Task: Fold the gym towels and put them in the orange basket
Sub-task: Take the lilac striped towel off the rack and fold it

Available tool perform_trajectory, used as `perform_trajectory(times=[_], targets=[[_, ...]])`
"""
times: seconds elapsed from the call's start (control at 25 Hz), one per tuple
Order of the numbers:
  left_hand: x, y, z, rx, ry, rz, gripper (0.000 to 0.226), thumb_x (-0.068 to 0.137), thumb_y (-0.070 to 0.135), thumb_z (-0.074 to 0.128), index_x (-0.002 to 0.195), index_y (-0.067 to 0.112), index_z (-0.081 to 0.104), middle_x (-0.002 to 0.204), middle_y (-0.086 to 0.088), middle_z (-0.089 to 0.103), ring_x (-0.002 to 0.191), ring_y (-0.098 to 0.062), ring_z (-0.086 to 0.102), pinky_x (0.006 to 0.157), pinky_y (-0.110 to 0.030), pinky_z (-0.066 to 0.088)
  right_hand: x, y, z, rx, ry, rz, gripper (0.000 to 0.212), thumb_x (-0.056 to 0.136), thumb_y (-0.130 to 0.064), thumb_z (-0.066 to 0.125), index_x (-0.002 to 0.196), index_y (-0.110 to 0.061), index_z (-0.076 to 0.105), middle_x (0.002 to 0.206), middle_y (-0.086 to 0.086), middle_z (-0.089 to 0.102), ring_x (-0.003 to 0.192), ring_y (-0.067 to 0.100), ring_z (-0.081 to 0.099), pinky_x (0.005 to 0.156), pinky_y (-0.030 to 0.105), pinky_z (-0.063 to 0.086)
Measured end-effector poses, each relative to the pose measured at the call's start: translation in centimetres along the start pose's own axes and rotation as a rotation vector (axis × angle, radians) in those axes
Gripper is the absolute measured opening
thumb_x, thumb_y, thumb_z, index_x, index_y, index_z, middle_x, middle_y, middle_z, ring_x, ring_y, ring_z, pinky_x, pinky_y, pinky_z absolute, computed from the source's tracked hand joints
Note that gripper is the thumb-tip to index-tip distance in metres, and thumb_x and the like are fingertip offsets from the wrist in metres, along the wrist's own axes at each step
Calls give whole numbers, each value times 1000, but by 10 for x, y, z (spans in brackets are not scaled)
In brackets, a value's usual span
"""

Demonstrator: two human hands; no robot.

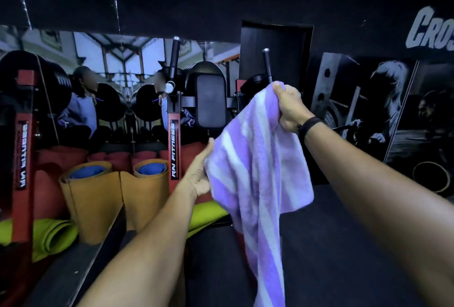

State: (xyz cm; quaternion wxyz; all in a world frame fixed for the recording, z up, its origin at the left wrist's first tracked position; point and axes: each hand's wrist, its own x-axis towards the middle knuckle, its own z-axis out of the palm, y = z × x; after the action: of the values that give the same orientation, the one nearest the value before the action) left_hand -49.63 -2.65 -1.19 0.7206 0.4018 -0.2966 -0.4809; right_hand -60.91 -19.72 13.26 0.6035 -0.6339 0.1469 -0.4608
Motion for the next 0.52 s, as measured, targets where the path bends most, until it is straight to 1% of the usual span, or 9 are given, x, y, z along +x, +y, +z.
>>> perform_trajectory(times=[0.08, 0.16, 0.28, 0.32, 0.36, 0.4, 0.44, 0.48, 0.52], targets=[[-3, -5, -5, 14, -45, -34, 82, 39, 62, 87, 103, 13, 76, 114, -14, 69, 107, -28, 66, 85, -42, 56, 4, 0, -9, -27, 42, 16, 21, 102, -27, 43, 85, -15, 48, 100, 12, 57, 92, 21, 56, 91, 39, 50], [-6, -10, -5, 241, -42, -169, 83, 33, 46, 95, 105, 11, 74, 111, -14, 71, 101, -25, 69, 78, -37, 58, 8, 0, -22, -62, 133, 35, 21, 100, -28, 46, 83, -16, 48, 103, 13, 56, 93, 22, 56, 91, 40, 50], [4, -7, -9, 262, 46, -56, 77, 59, 25, 90, 127, 4, 59, 118, -18, 66, 104, -26, 67, 88, -39, 56, 9, 1, -47, -41, 218, 24, 18, 96, -25, 55, 82, -14, 50, 91, 7, 56, 89, 22, 56, 75, 34, 49], [8, 0, -7, 186, 109, 7, 71, 66, 22, 84, 129, 2, 57, 117, -20, 66, 100, -26, 68, 89, -40, 55, 3, 0, -55, -22, 148, 35, 16, 93, -25, 62, 93, -12, 53, 95, 5, 56, 89, 21, 56, 72, 33, 47], [12, 7, -4, 111, 139, 58, 66, 70, 21, 79, 129, 1, 57, 114, -19, 67, 96, -25, 69, 86, -41, 56, -3, -2, -63, -84, 21, 56, 36, 87, -26, 70, 115, -12, 51, 107, 1, 55, 88, 19, 56, 68, 32, 47], [18, 15, -1, 54, 148, 90, 60, 73, 20, 76, 127, 0, 58, 109, -18, 69, 90, -24, 71, 81, -41, 58, -8, -1, -74, -296, -144, 114, 66, 81, -24, 77, 135, -18, 40, 117, -4, 50, 84, 16, 57, 62, 30, 47], [23, 24, 2, 36, 176, 113, 50, 77, 19, 74, 122, 2, 60, 101, -15, 71, 83, -22, 72, 75, -40, 59, -17, 1, -80, -571, -289, 181, 79, 74, -20, 82, 139, -22, 36, 117, -6, 50, 75, 14, 56, 56, 27, 46], [26, 33, 6, 40, 223, 129, 40, 81, 18, 72, 117, 4, 62, 90, -13, 73, 75, -19, 72, 68, -38, 60, -22, 4, -87, -779, -387, 259, 70, 68, -15, 87, 126, -17, 47, 107, -1, 55, 67, 14, 55, 53, 26, 47], [29, 41, 9, 53, 266, 141, 32, 84, 17, 71, 113, 6, 62, 80, -10, 74, 67, -18, 72, 62, -37, 60, -28, 3, -91, -833, -431, 321, 55, 64, -11, 89, 106, -10, 54, 92, 7, 59, 62, 16, 57, 54, 27, 49]])
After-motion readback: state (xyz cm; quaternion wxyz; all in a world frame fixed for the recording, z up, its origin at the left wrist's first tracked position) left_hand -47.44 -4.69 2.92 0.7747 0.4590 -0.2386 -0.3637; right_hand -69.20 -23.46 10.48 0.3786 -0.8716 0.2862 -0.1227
